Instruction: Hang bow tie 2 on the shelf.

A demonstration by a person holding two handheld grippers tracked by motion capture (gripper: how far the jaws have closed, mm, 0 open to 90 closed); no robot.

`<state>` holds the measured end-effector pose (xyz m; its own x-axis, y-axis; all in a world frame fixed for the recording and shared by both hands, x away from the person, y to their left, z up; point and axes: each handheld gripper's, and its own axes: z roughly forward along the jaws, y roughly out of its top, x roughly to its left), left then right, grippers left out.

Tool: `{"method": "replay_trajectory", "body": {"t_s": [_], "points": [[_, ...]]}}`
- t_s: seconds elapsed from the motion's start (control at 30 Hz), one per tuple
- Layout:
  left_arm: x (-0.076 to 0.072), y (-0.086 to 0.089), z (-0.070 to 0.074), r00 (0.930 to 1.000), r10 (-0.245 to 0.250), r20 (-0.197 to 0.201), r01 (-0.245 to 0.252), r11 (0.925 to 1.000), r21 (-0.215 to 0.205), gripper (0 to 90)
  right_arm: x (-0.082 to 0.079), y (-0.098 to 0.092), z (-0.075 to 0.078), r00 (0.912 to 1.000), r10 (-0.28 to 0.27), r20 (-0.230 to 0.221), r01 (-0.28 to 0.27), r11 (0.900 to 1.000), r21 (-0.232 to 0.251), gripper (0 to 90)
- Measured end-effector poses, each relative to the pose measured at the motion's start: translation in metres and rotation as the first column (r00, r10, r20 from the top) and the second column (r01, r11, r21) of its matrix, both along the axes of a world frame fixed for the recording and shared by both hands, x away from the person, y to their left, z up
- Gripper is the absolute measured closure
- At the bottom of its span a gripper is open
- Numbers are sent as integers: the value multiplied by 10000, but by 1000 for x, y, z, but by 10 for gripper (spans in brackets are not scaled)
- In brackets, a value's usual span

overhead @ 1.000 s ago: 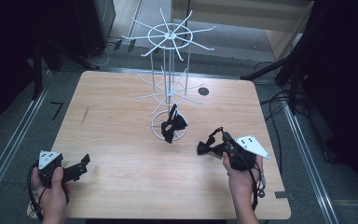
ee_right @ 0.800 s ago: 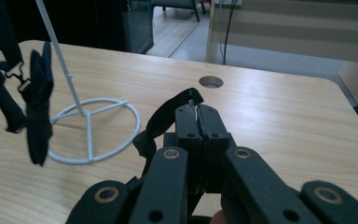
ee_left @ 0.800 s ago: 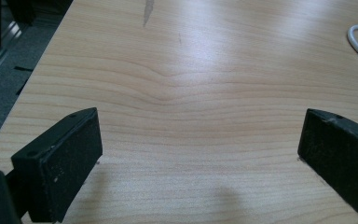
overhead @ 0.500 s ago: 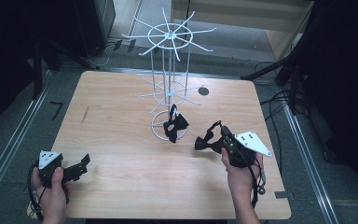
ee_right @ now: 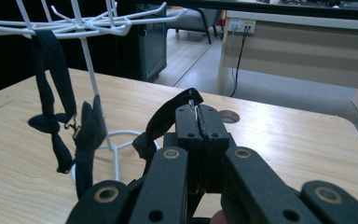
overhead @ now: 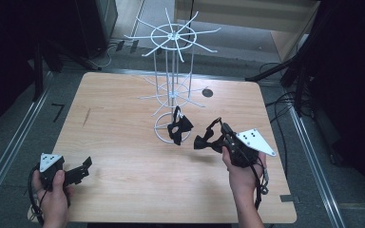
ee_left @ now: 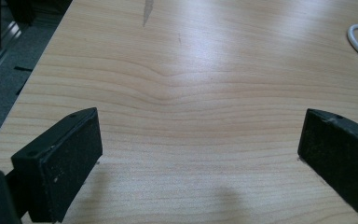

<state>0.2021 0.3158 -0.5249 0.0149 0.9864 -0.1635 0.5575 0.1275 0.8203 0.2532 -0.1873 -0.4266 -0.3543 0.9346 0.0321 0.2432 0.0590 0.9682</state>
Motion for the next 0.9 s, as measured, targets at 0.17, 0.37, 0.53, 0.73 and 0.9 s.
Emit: {"method": "replay_trajectory", "body": {"t_s": [0.17,0.37,0.53,0.73,0.9], "points": [[0,0,0,10000,9,22,-9,10000,-7,0,1,3,5,9998,86,167,-86,10000,4,898],[0,0,0,10000,-4,21,4,10000,-6,0,0,7,12,9992,237,316,-239,9997,45,898],[0,1,0,10000,2,18,-2,10000,-29,0,0,10,17,9986,322,427,-323,9995,6,899],[0,1,0,10000,-26,12,26,10000,-45,0,-1,12,22,9978,391,529,-394,9992,36,899],[0,1,0,10000,-15,-4,15,10000,-56,0,1,14,28,9967,466,658,-466,9989,-19,899]]}}
